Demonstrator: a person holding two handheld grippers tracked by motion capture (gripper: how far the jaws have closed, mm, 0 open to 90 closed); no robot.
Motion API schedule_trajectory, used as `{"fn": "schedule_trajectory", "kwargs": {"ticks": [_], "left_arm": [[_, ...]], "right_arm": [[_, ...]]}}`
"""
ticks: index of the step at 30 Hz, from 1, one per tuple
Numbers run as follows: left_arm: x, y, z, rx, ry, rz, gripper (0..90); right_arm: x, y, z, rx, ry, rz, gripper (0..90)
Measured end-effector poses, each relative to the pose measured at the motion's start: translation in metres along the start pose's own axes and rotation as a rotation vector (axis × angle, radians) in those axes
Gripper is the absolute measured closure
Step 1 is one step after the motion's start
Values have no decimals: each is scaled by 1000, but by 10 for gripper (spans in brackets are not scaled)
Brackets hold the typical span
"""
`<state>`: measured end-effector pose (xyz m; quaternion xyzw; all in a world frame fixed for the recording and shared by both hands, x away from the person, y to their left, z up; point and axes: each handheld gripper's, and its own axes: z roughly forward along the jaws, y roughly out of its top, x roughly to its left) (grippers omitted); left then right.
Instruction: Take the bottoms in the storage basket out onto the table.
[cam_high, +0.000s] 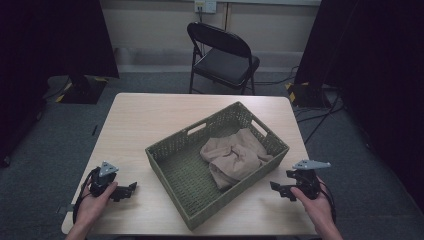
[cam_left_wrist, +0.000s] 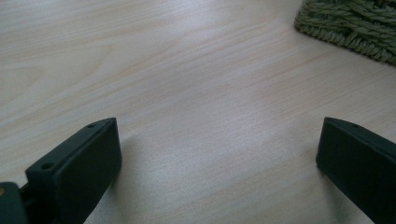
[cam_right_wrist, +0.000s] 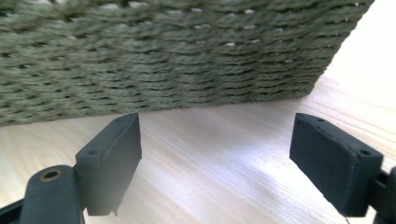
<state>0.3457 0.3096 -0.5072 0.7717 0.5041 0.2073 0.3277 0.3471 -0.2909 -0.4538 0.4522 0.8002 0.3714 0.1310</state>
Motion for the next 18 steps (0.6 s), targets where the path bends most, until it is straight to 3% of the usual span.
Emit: {"fn": "schedule_trajectory", "kwargs": {"ticks": [18], "left_arm": [[0,0,0,0,0,0,0]], "right_arm": [[12,26,-39,-65,54,-16,169]]}}
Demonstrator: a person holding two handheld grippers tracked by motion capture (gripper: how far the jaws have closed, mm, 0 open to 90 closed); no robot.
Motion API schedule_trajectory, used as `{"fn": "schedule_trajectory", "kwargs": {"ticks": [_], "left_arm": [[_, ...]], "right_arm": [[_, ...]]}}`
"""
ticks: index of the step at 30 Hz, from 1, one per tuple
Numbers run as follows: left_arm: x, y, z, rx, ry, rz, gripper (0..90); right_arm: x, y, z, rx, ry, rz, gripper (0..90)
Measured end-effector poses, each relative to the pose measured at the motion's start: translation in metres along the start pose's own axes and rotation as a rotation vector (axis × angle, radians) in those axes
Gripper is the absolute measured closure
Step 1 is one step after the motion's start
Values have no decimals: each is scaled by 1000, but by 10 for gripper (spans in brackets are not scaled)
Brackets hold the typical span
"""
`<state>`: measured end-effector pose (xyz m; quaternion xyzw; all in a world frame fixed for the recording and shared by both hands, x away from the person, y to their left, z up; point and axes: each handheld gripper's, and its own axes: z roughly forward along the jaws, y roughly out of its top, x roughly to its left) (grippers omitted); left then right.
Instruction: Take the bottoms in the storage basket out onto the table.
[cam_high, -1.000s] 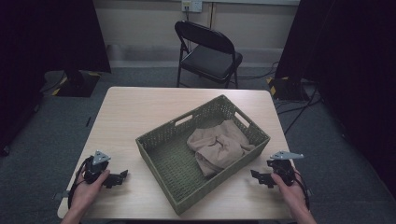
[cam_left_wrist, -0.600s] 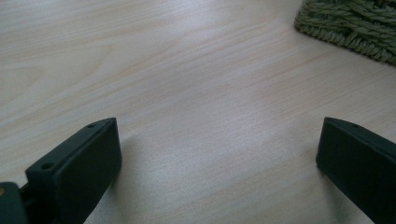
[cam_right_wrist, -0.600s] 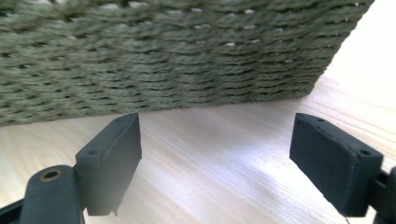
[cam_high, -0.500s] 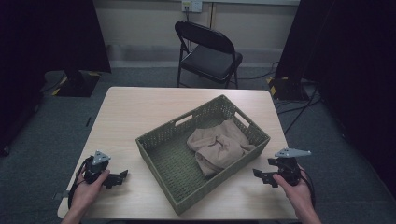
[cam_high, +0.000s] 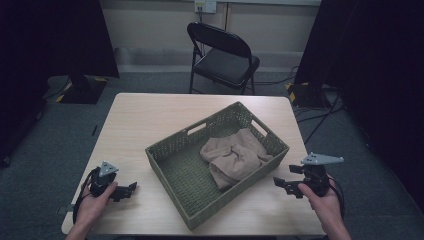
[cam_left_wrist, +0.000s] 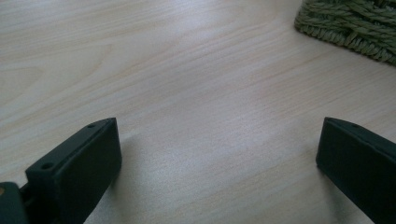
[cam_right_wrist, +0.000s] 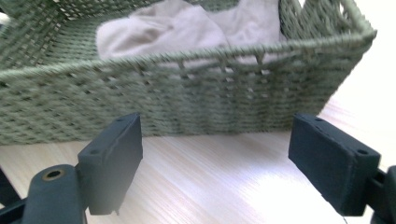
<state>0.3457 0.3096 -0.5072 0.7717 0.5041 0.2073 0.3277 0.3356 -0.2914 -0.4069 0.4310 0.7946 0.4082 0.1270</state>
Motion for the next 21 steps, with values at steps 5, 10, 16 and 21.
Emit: {"fn": "schedule_trajectory", "kwargs": {"ticks": [5,10,16,21], "left_arm": [[0,0,0,0,0,0,0],[0,0,0,0,0,0,0],[0,0,0,0,0,0,0],[0,0,0,0,0,0,0]], "right_arm": [[3,11,-8,-24,11,-15,169],[6,22,-15,-52,16,-30,168],[10,44,-8,-67,32,-65,155],[15,63,7,-35,77,-89,148]]}}
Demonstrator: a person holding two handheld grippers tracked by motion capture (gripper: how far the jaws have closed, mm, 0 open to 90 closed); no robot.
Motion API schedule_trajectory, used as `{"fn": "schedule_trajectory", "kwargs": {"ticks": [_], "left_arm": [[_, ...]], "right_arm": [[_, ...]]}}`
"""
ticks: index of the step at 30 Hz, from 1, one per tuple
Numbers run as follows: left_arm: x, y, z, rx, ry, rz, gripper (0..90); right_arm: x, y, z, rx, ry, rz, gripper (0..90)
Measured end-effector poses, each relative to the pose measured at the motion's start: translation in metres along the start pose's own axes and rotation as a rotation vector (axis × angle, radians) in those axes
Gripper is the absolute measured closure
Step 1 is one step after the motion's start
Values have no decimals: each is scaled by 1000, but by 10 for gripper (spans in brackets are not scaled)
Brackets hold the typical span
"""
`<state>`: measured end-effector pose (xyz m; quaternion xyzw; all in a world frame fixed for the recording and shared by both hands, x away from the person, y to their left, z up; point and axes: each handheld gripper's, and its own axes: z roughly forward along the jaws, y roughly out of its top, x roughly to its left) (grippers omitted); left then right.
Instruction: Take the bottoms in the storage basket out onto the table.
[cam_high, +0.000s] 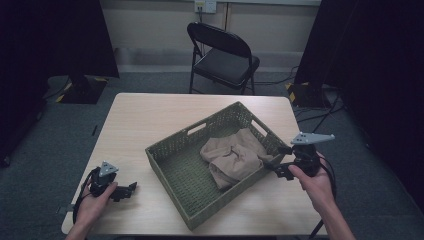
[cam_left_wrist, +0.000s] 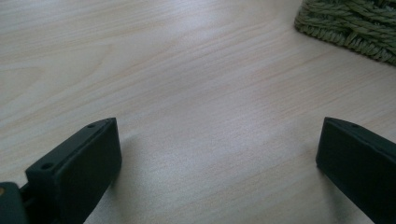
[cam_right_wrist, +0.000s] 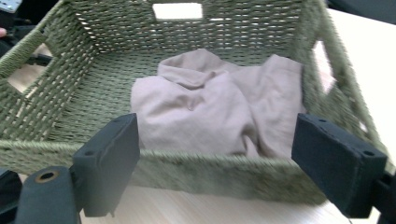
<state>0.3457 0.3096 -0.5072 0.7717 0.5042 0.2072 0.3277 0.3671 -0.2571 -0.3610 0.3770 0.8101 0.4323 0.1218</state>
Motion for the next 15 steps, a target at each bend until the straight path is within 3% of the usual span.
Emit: {"fn": "schedule_trajectory", "kwargs": {"ticks": [8,15], "left_arm": [[0,0,0,0,0,0,0],[0,0,0,0,0,0,0]], "right_arm": [[3,19,19,28,19,-34,144],[-2,37,51,96,41,-58,136]]}}
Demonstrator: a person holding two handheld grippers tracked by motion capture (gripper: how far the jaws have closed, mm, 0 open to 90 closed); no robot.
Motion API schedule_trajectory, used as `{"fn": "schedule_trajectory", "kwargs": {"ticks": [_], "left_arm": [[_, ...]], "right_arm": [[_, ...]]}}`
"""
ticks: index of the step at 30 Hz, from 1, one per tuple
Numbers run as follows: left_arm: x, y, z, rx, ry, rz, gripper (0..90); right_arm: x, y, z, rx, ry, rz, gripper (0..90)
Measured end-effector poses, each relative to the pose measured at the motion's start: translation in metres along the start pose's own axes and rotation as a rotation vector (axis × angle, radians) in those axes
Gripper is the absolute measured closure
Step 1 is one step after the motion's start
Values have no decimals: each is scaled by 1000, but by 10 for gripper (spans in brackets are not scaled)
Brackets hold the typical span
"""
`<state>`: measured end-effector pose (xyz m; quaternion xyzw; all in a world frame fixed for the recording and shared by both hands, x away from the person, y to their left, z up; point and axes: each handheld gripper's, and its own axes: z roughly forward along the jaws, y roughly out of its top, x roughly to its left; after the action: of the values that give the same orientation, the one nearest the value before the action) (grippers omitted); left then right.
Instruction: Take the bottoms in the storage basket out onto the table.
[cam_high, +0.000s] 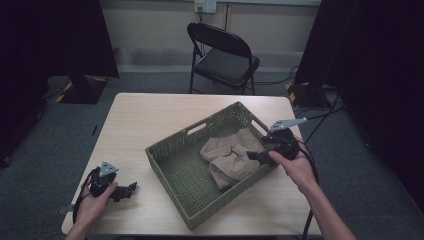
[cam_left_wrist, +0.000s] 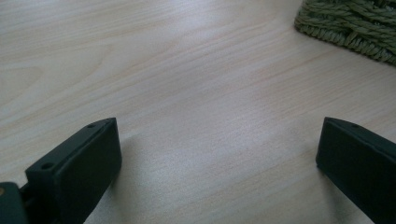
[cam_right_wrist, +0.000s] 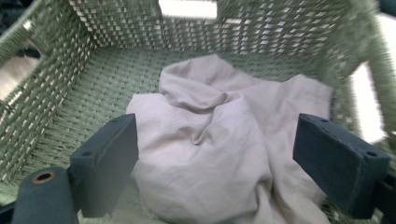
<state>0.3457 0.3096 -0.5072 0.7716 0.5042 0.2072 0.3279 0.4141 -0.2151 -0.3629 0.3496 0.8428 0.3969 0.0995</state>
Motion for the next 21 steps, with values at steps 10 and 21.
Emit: {"fn": "schedule_trajectory", "kwargs": {"ticks": [10,21], "left_arm": [[0,0,0,0,0,0,0],[0,0,0,3,0,6,0]], "right_arm": [[-8,14,41,132,40,-15,137],[-11,16,74,270,87,-9,149]]}}
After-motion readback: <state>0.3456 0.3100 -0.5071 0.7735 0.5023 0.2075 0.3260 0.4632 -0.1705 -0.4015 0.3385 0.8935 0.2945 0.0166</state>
